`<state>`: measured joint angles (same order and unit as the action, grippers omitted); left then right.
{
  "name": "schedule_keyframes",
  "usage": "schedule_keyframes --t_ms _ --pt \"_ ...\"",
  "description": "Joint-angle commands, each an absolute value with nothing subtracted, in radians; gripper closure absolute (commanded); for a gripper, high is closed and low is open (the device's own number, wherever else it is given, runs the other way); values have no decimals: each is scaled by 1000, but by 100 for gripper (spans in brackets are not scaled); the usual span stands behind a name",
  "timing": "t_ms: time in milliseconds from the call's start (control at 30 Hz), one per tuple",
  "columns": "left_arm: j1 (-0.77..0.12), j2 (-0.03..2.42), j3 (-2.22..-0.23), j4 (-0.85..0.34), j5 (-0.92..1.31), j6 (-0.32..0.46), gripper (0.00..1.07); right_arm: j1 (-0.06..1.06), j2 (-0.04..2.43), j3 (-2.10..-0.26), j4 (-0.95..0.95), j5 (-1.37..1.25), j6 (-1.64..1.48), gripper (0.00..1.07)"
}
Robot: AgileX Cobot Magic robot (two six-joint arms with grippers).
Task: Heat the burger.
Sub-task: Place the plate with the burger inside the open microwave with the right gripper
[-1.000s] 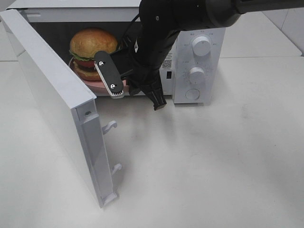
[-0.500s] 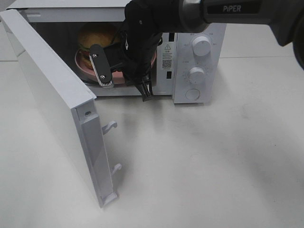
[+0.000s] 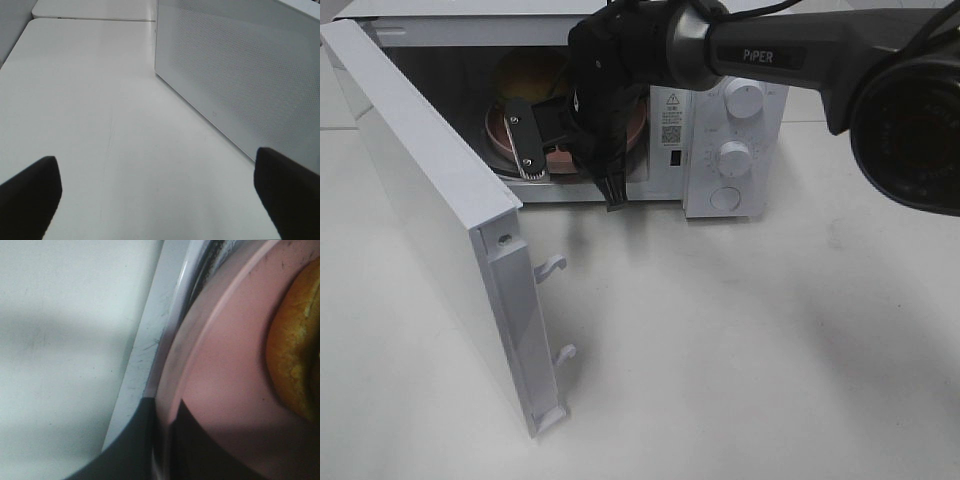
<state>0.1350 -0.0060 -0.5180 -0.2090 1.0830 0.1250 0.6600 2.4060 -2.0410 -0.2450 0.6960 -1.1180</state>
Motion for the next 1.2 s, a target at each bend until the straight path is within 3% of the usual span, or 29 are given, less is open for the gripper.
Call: schedule_keyframes --t_ms 33,567,900,1200 --pt "138 -31 -516 -211 1068 126 9 655 2400 -2078 -265 647 -1105 107" --pt "138 -31 -516 -211 1068 126 9 655 2434 -2099 -261 571 -1099 86" --pt "138 -31 -516 -211 1068 126 9 655 2434 -2098 -229 587 -1102 63" --pt "138 -31 -516 -211 1068 127 9 655 2397 -2032 -220 599 -1090 61"
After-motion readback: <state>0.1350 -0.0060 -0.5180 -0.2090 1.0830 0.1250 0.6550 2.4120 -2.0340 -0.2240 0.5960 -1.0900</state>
